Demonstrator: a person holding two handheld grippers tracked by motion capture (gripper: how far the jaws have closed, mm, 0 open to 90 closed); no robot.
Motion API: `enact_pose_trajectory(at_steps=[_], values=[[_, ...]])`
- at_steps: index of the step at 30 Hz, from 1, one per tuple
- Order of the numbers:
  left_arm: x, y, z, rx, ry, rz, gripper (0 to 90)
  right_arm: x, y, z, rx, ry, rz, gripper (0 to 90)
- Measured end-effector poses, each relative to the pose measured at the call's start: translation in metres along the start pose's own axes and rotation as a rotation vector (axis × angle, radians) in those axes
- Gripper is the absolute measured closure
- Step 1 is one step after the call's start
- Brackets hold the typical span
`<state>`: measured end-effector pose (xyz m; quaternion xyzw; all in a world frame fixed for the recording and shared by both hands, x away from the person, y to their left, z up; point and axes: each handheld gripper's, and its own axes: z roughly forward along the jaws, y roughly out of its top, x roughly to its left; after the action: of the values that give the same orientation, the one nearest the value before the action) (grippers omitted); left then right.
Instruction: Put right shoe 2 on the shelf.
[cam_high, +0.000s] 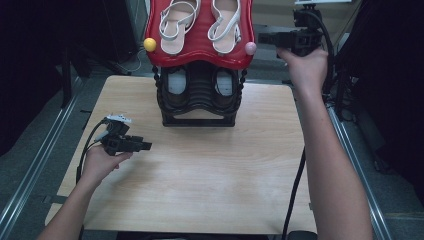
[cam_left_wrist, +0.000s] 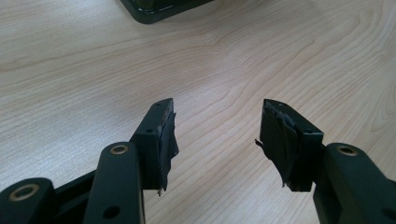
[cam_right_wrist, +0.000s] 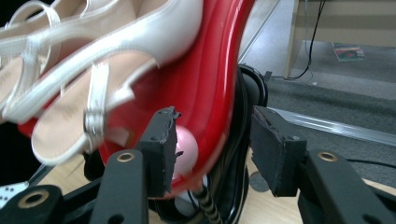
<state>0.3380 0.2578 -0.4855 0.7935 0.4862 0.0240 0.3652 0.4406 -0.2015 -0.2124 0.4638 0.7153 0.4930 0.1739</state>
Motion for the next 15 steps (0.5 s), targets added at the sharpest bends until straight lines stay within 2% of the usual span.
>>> enact_pose_trajectory(at_steps=[8, 15], values=[[-0.001, 0.0, 0.0, -0.014, 0.011, 0.002, 45.3, -0.019, -0.033, -0.005, 0.009, -0.009, 0.02, 53.2], [0.001, 0.0, -0.001, -0.025, 0.01, -0.005, 45.1, -0.022, -0.062, 0.002, 0.036, -0.003, 0.008, 51.8]])
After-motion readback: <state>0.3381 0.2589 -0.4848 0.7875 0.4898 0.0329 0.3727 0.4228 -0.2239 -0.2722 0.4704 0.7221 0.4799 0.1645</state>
